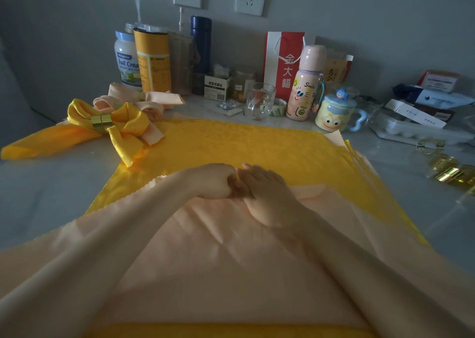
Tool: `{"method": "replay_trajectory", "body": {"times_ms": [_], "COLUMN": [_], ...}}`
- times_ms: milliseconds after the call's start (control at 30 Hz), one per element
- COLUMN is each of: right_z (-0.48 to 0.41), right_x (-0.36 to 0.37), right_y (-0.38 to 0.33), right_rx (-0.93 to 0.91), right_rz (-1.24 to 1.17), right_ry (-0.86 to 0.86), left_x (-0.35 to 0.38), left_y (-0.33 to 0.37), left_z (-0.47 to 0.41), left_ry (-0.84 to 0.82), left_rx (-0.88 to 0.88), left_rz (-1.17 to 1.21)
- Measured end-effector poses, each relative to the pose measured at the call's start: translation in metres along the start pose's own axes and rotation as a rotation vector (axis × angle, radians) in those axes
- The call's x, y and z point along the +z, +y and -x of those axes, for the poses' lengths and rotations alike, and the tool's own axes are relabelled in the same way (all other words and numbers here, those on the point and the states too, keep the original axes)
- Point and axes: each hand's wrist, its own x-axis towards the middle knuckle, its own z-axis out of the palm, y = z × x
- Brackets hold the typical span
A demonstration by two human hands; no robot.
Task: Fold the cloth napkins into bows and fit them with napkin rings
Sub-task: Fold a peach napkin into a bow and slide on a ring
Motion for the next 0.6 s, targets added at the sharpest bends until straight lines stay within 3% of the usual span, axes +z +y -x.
{"method": "replay_trajectory", "body": {"times_ms": [100, 333, 467, 600], "right_z": [0.002, 0.016, 0.03, 0.039], "right_x": [0.003, -0.02, -0.025, -0.031], "right_y": [0.006, 0.05, 0.081, 0.067], "right_rx": [0.081, 0.283, 0.383, 0.23], "right_rz": [0.025, -0.011, -0.027, -0.102], "right_ry": [-0.193, -0.285, -0.208, 0.068], "left_x": [0.007, 0.017, 0.022, 0.027], "left_y": [-0.01, -0.015, -0.011, -0.009], "left_z": [0.0, 0.002, 0.005, 0.012], "left_ry": [0.052, 0.244, 0.295, 0.29], "left_rx": [-0.021, -0.008, -0.057, -0.146], "left_rz": [0.139, 0.284, 0.3, 0.236]}}
